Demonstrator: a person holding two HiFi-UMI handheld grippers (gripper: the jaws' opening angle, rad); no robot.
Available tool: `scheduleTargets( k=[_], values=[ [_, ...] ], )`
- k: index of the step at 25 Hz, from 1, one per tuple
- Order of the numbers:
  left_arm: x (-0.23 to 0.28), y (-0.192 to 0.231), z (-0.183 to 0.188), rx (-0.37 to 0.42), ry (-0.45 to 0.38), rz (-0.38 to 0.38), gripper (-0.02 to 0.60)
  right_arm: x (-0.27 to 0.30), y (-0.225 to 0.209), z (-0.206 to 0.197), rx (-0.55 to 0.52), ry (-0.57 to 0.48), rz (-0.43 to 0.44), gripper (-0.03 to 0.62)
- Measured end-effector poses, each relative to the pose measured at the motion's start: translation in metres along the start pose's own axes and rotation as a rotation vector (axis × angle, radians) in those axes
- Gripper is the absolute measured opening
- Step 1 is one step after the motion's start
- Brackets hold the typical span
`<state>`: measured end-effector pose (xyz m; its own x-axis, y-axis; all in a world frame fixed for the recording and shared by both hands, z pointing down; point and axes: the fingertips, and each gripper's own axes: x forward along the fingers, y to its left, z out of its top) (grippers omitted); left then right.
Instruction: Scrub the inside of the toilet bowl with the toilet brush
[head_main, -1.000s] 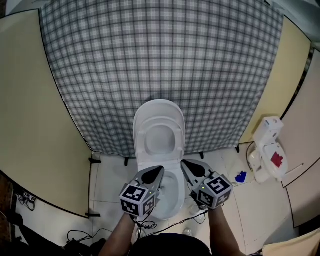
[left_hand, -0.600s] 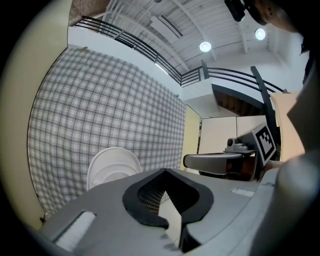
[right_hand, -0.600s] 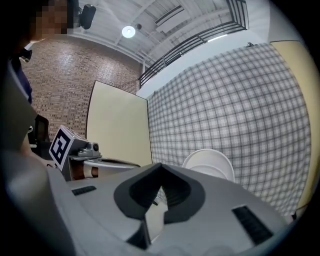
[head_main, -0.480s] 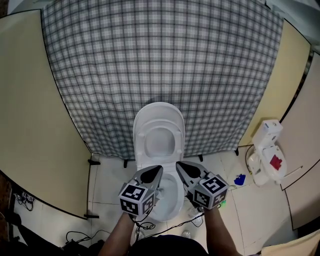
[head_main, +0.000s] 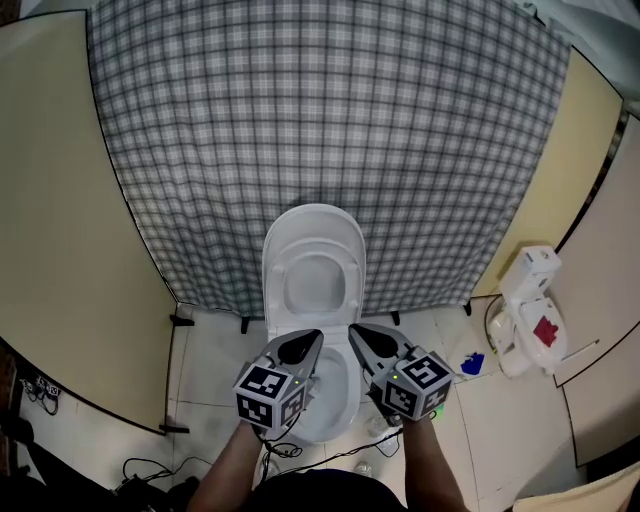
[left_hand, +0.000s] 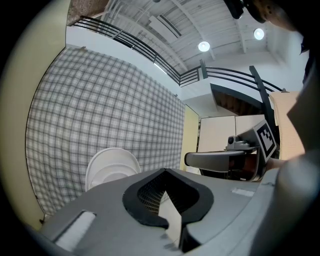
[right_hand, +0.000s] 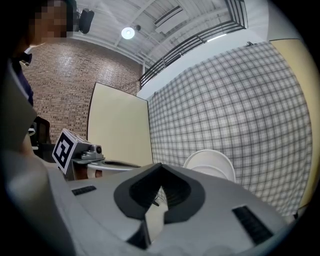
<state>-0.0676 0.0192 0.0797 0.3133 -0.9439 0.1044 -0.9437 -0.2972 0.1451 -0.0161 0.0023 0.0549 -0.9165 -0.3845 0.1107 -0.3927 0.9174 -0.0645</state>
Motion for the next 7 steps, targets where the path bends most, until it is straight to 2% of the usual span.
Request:
scheduleTargets(
  k=[3,7],
  values=[
    [-0.011,-0.009,-0.005,0.003,-0.013,0.012,0.009,-0.008,0.011,-0.007,-0.013,0.004,0.019,0.012],
    [0.02,0.011,0.037,-0.002,0.028,-0.008,0.009,0.015,-0.018,0.03,0.024,0.025,0.001,0.012]
  ],
)
